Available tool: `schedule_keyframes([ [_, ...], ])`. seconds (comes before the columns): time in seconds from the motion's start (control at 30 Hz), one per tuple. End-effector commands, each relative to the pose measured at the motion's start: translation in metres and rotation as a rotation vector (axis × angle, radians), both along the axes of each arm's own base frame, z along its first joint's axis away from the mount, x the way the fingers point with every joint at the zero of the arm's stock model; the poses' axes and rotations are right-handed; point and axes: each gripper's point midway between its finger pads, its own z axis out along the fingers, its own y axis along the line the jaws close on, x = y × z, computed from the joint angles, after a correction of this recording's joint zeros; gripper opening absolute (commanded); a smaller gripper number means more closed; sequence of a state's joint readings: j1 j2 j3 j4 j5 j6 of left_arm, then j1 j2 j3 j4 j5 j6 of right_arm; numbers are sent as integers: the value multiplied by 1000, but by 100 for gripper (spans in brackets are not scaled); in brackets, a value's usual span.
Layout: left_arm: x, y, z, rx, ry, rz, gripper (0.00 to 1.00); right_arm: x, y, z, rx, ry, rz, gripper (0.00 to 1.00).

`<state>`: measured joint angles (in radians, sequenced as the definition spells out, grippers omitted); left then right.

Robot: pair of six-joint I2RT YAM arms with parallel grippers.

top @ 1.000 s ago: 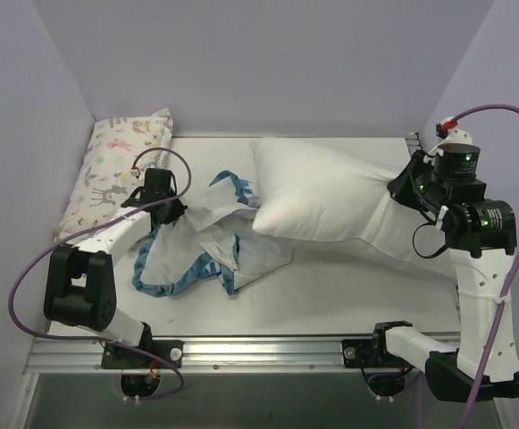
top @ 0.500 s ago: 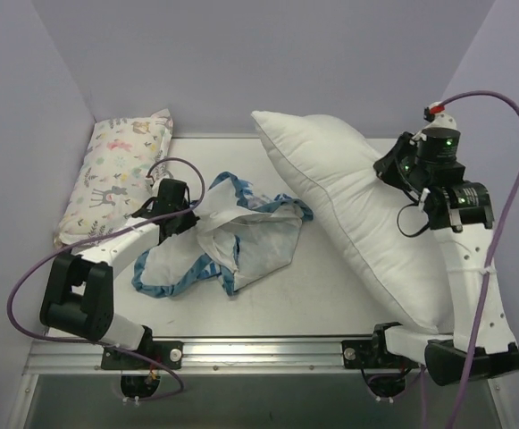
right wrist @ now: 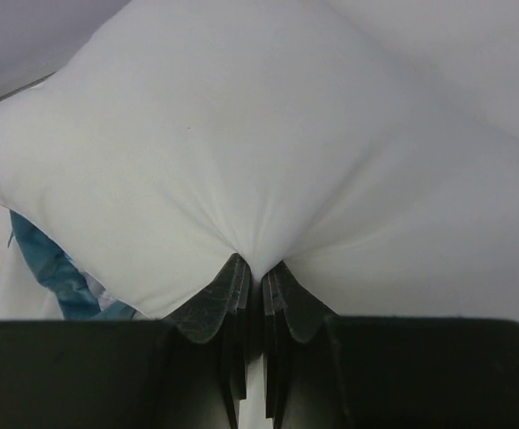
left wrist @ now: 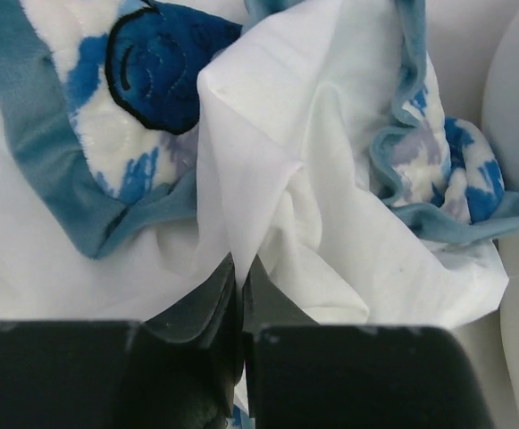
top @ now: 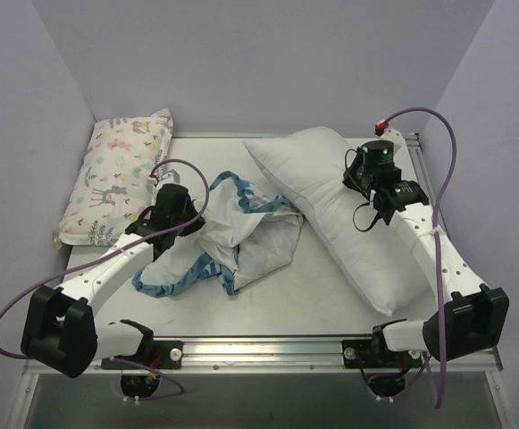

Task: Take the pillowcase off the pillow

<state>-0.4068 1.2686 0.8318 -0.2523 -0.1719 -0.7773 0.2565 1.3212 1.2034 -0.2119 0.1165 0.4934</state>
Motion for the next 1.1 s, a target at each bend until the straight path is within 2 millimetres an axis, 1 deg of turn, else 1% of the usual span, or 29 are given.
schedule_keyframes([
  [0.0,2,-16,30,-28,-68,-73,12,28,6,49,64,-213,-11,0],
  [0.03,2,-19,35,-30,-76,-84,14,30,6,47,67,-207,-6,0],
  [0.07,1,-20,37,-25,-80,-100,15,33,7,40,69,-188,3,0],
  [0.1,0,-21,41,-25,-86,-108,19,33,12,38,91,-176,37,0],
  [0.17,-2,-23,49,-33,-105,-131,22,37,9,36,105,-167,39,0],
  [0.3,-5,-27,66,-37,-134,-166,32,41,7,47,121,-182,58,0],
  [0.33,-5,-27,70,-37,-142,-170,40,41,10,49,118,-181,75,0],
  [0.37,-5,-28,75,-36,-153,-179,46,41,13,54,123,-187,88,2],
  [0.4,-7,-29,80,-41,-163,-189,51,40,15,54,126,-183,102,5],
  [0.43,-7,-30,83,-42,-172,-193,55,36,19,51,135,-161,126,14],
  [0.47,-8,-29,86,-38,-179,-200,66,33,22,52,141,-157,140,23],
  [0.5,-9,-30,94,-44,-197,-208,70,30,26,51,145,-146,158,32],
  [0.53,-10,-31,97,-44,-205,-217,73,24,29,48,150,-125,170,49],
  [0.57,-10,-31,101,-37,-218,-229,76,19,32,49,161,-120,190,58],
  [0.6,-12,-31,108,-37,-229,-237,79,14,32,47,168,-108,195,65],
  [0.63,-14,-34,111,-40,-233,-253,80,6,32,48,170,-98,201,77],
  [0.67,-15,-34,114,-35,-240,-266,80,0,35,49,177,-93,220,82],
  [0.7,-17,-36,120,-38,-252,-277,81,-6,35,46,180,-82,224,94],
  [0.73,-19,-39,125,-39,-263,-288,81,-12,34,45,183,-68,228,100],
  [0.77,-24,-46,127,-30,-270,-318,81,-22,36,52,197,-85,247,100],
  [0.8,-27,-48,131,-23,-282,-328,82,-28,37,53,204,-86,254,100],
  [0.83,-33,-56,136,-11,-299,-353,82,-39,36,55,214,-95,259,100],
  [0.9,-42,-64,142,3,-318,-378,83,-53,37,55,236,-99,269,100],
  [0.93,-46,-67,148,7,-331,-387,83,-66,36,55,242,-107,276,100],
  [0.97,-54,-73,149,26,-338,-412,83,-73,35,56,246,-114,283,100],
  [1.0,-60,-74,154,31,-357,-421,83,-82,35,54,249,-108,289,100],
  [1.03,-63,-73,154,48,-364,-425,83,-94,32,54,245,-120,288,100],
  [1.07,-67,-72,152,57,-358,-429,83,-100,28,52,232,-122,279,100],
])
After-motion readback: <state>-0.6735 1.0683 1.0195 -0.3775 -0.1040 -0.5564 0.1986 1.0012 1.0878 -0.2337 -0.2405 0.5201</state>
